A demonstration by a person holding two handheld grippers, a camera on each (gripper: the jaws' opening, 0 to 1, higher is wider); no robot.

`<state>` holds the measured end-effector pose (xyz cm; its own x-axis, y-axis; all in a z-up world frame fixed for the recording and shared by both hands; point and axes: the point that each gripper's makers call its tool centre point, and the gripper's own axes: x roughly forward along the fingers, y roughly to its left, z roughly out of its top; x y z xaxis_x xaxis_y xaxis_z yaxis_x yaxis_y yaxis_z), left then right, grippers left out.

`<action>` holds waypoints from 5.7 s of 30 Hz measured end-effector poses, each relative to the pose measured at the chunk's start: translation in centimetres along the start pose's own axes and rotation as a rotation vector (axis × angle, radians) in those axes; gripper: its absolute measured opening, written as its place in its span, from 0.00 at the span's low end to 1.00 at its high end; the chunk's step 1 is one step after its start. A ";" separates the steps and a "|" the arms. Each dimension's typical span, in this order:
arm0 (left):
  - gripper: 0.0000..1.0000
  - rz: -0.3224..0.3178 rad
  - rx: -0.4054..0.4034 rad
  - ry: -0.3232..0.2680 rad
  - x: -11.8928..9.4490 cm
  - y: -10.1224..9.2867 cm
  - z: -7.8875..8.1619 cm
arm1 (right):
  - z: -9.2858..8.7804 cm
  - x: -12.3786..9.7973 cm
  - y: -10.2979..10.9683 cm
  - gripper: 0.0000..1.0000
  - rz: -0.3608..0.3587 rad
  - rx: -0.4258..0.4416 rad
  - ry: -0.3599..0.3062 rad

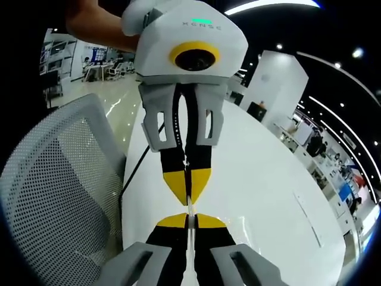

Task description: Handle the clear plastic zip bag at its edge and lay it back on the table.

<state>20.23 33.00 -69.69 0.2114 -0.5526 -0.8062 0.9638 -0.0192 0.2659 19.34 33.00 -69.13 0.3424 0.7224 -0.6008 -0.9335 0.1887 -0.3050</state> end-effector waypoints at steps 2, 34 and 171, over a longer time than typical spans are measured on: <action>0.00 0.002 -0.002 0.000 -0.1 0.0 0.0 | 0.1 0.0 0.0 0.00 0.000 0.000 0.000; 0.00 0.025 -0.007 -0.007 -0.4 0.7 -0.2 | 0.3 -0.2 -0.7 0.00 -0.012 -0.003 -0.008; 0.00 0.022 -0.041 0.000 -0.3 0.9 -0.4 | -1.3 -1.1 -1.3 0.00 -0.056 0.065 -0.004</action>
<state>21.06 33.47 -69.41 0.2323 -0.5525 -0.8005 0.9648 0.0268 0.2614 20.32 31.07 -68.98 0.3937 0.7124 -0.5809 -0.9180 0.2713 -0.2894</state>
